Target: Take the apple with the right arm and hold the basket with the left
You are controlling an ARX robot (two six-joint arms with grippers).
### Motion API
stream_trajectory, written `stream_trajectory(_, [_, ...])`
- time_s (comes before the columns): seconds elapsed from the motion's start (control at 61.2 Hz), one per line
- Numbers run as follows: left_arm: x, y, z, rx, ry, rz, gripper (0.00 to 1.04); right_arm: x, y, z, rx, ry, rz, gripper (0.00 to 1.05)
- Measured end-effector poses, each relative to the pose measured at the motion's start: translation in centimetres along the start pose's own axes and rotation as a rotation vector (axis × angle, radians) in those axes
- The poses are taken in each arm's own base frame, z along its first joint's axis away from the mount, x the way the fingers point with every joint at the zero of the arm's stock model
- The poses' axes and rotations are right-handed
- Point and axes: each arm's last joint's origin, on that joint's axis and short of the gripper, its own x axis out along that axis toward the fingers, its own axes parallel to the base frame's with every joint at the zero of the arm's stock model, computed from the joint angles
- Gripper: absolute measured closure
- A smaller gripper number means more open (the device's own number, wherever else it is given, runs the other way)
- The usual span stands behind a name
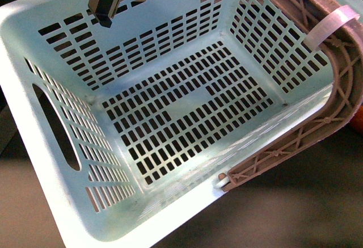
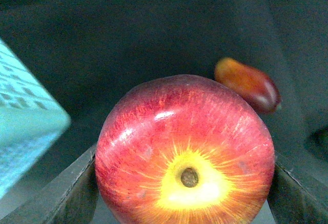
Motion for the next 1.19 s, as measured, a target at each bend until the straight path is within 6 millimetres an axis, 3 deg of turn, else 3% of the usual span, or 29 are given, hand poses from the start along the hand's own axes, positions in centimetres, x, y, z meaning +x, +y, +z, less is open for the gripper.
stream_trajectory(0.065, [0.0,0.0,0.0,0.000,0.000,0.000,0.98,-2.0,2.2,1.6,-0.007,-0.076,0.038,0.26])
stream_trajectory(0.18, [0.0,0.0,0.0,0.000,0.000,0.000,0.98,-3.5,5.6,3.0,0.006,-0.148,0.101,0.26])
stream_trajectory(0.376, [0.0,0.0,0.0,0.000,0.000,0.000,0.98,-1.6,13.4,1.7,-0.024,-0.083,0.217,0.26])
stream_trajectory(0.539, [0.0,0.0,0.0,0.000,0.000,0.000,0.98,-0.5,15.9,0.6,-0.052,-0.036,0.251,0.26])
stream_trajectory(0.67, [0.0,0.0,0.0,0.000,0.000,0.000,0.98,0.2,16.2,0.2,-0.051,-0.036,0.207,0.07])
stream_trajectory(0.866, [0.0,0.0,-0.1,0.001,0.008,0.002,0.98,-0.7,14.5,1.4,-0.013,-0.119,0.101,0.09])
stream_trajectory(1.013, [0.0,0.1,0.0,-0.002,-0.002,0.007,0.98,-3.7,11.4,1.4,-0.017,-0.185,-0.050,0.09])
stream_trajectory(1.111, [0.0,0.1,0.1,0.003,-0.010,0.010,0.98,-5.0,10.6,1.3,-0.022,-0.219,-0.082,0.09])
stream_trajectory(1.193, [0.0,0.1,0.1,0.003,-0.006,0.008,0.98,-5.2,10.2,0.7,-0.092,-0.378,0.014,0.22])
